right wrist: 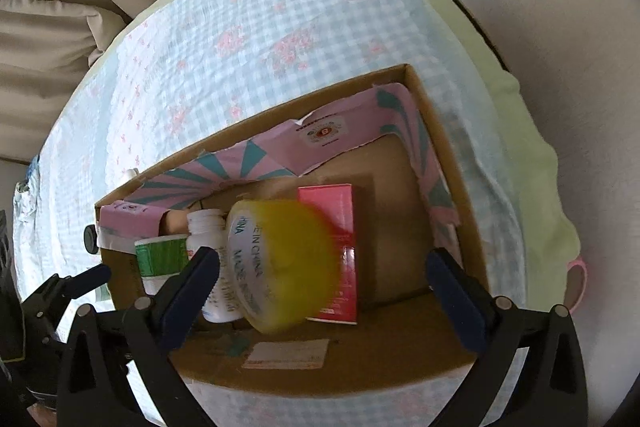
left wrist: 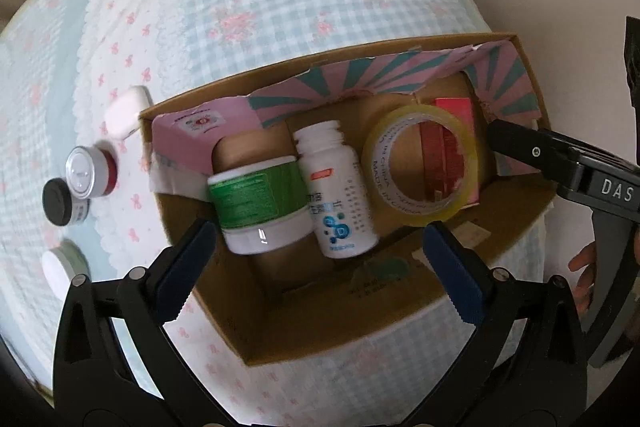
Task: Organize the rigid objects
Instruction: 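Carry the jar and tape into the cardboard box and release both, then move both tools back toward the white lid and dark jars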
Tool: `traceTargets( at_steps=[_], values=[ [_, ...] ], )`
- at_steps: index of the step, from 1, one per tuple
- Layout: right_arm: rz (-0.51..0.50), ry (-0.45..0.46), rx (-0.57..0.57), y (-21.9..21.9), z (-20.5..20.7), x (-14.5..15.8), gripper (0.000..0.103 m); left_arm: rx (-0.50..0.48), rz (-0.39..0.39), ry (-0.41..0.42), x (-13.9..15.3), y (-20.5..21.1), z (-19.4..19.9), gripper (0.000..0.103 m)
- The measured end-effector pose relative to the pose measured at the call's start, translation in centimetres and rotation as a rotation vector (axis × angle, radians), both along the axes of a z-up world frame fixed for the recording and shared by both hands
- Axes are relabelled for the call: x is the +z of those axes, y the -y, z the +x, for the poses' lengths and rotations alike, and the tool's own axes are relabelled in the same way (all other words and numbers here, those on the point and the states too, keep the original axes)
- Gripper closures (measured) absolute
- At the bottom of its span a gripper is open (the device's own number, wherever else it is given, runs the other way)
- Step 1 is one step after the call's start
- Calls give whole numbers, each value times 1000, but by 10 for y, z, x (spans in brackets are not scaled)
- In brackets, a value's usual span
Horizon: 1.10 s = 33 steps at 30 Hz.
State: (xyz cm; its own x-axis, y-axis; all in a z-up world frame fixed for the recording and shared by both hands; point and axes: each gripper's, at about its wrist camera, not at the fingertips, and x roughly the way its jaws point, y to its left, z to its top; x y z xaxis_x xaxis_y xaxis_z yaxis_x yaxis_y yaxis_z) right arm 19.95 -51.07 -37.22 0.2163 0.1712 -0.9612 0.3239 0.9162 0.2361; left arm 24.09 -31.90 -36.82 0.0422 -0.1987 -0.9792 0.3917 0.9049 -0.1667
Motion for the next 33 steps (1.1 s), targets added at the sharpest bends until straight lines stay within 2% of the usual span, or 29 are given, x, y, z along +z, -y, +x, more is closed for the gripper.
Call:
traceTargets(
  at_steps=[13, 20, 27, 33],
  values=[
    [-26, 36, -12, -11, -29, 36, 0, 46, -27, 78, 51, -25, -27, 0],
    [-60, 91, 4, -29, -58, 77, 0, 97, -34, 151, 91, -58, -61, 0],
    [-145, 175, 91, -66, -82, 127, 0, 197, 34, 274, 140, -133, -99, 0],
    [-177, 244, 169, -108, -89, 160, 0, 289, 70, 328, 163, -202, -115, 0]
  ],
)
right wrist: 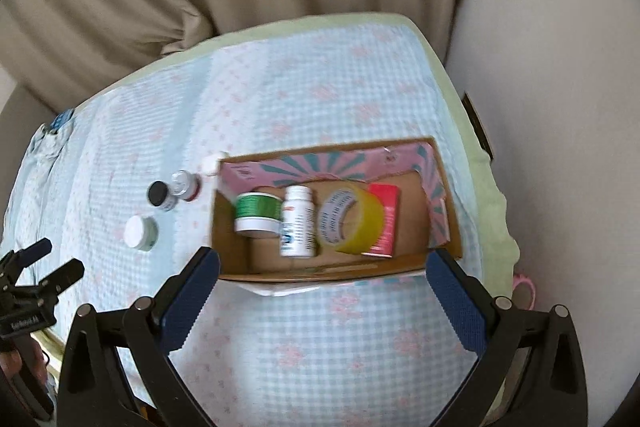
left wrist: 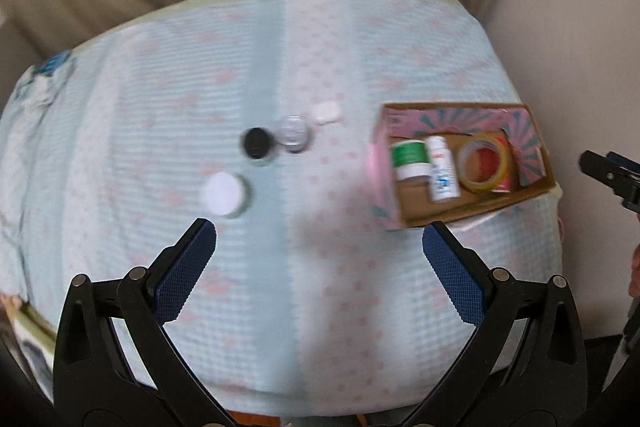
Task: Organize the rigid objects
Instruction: 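Move both tools back toward the white lid and dark jars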
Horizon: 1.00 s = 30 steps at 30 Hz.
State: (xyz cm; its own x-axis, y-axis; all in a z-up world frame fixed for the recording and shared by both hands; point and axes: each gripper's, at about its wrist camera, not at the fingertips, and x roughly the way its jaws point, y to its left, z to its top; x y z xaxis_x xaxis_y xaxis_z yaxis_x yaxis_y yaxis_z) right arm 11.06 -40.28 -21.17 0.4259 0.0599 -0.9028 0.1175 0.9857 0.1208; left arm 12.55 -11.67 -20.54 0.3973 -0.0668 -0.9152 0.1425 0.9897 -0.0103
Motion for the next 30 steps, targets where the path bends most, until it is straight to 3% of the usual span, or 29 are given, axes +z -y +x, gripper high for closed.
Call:
traceTargets(
  at_steps=[5, 12, 21, 30],
  values=[
    [-4, 44, 57, -47, -3, 18, 0, 62, -18, 46, 13, -57, -15, 0],
    [0, 34, 67, -118, -6, 24, 0, 32, -36, 43, 14, -117, -25, 0],
    [-8, 17, -29, -195, 2, 6, 0, -157, -43, 10, -17, -175, -22, 0],
    [-6, 22, -40, -241, 27, -29, 0, -312, -39, -2, -71, -184, 3, 0]
  ],
)
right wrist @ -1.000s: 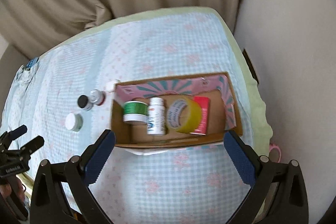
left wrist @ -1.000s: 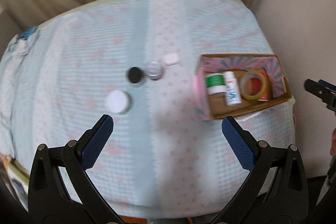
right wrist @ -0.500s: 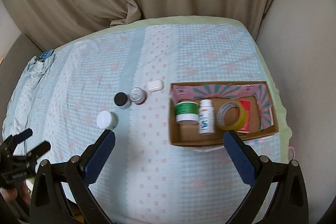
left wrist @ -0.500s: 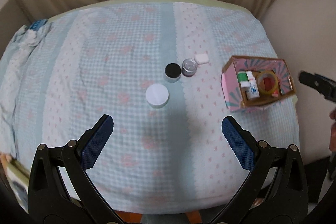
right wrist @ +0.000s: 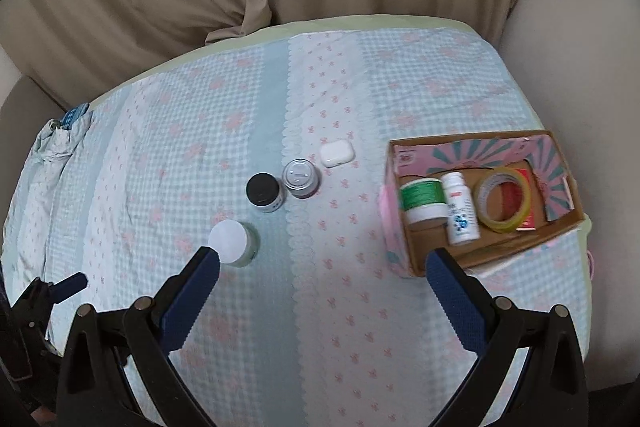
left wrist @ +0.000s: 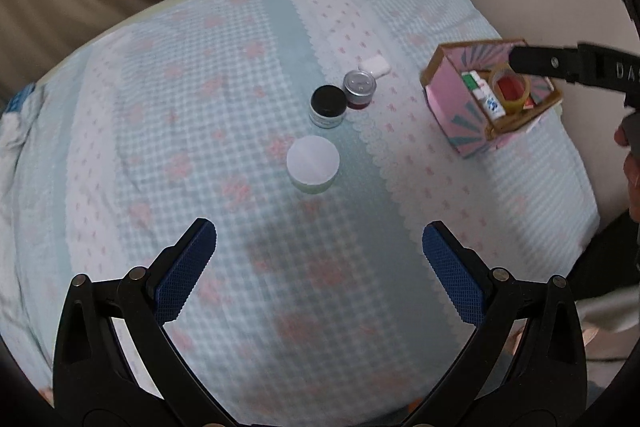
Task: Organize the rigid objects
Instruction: 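Move both tools back toward the white lid and dark jars, then grasp the white lid with the left tool while the right tool grasps the silver-lidded jar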
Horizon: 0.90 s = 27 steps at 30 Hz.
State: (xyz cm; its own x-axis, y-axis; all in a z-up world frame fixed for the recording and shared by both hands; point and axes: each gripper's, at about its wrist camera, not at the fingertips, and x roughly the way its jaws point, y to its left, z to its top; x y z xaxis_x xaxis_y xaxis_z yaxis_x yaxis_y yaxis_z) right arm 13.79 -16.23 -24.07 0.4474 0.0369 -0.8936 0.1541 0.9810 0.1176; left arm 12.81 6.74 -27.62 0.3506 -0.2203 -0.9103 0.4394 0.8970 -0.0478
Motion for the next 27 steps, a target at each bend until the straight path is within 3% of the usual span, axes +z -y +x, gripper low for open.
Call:
traceTargets(
  at_steps=[9, 16, 21, 27],
  values=[
    [-34, -23, 47, -14, 36, -49, 0, -29, 39, -32, -65, 17, 37, 0],
    [-50, -48, 89, -9, 76, -109, 1, -31, 43, -55, -119, 29, 62, 0],
    [-71, -73, 153, -14, 103, -158, 13, -35, 68, -50, -159, 42, 81, 1],
    [-76, -106, 208, -18, 130, -203, 17, -46, 68, -55, -192, 55, 95, 5]
  ],
)
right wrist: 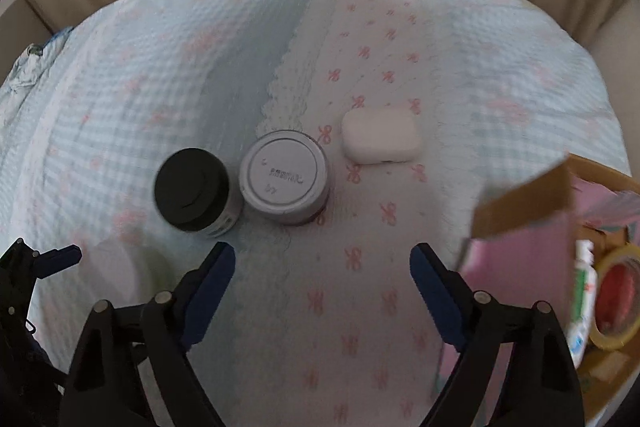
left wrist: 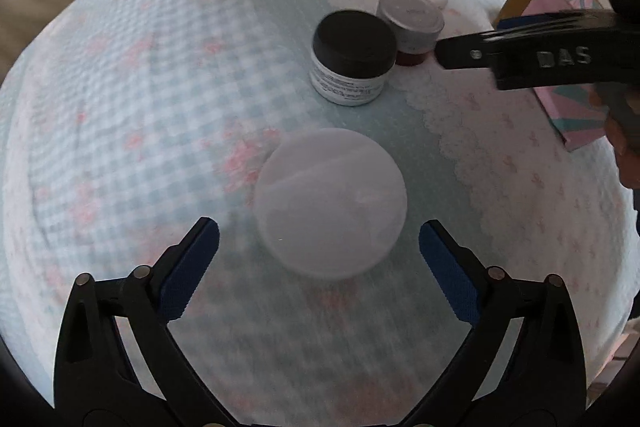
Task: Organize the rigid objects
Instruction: 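Grasp the white lid with the left tool while the right tool grasps the silver-lidded jar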
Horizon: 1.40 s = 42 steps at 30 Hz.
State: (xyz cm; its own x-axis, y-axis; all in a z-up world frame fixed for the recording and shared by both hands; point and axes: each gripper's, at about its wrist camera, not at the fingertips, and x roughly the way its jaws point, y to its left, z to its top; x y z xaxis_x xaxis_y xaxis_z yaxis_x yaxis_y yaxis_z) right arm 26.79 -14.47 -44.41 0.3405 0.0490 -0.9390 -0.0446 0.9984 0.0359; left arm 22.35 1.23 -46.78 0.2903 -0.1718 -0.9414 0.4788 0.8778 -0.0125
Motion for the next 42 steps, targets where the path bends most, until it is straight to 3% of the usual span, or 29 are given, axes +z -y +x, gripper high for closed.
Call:
traceTargets(
  at_steps=[5, 11, 14, 16, 18, 28, 36, 42],
  values=[
    [-42, 8, 67, -8, 13, -18, 22, -25, -13, 9, -12, 8, 3, 15],
    [-25, 31, 127, -9, 31, -27, 26, -5, -34, 4, -18, 11, 14, 23],
    [-17, 38, 157, -11, 37, -30, 34, 8, -30, 12, -18, 13, 22, 26],
    [8, 38, 165, -11, 41, -30, 41, 4, -41, 13, -19, 15, 23, 35],
    [28, 35, 182, -12, 43, -30, 52, 0, -34, 21, -19, 17, 22, 35],
    [29, 23, 144, -16, 45, -27, 52, 18, -45, 25, -12, 10, 16, 35],
    [88, 26, 37, -7, 24, 5, 53, 63, -69, 51, 25, -5, 12, 35],
    [99, 72, -25, -6, -6, 61, 53, 86, -107, 63, 72, -24, -6, 35]
  ],
)
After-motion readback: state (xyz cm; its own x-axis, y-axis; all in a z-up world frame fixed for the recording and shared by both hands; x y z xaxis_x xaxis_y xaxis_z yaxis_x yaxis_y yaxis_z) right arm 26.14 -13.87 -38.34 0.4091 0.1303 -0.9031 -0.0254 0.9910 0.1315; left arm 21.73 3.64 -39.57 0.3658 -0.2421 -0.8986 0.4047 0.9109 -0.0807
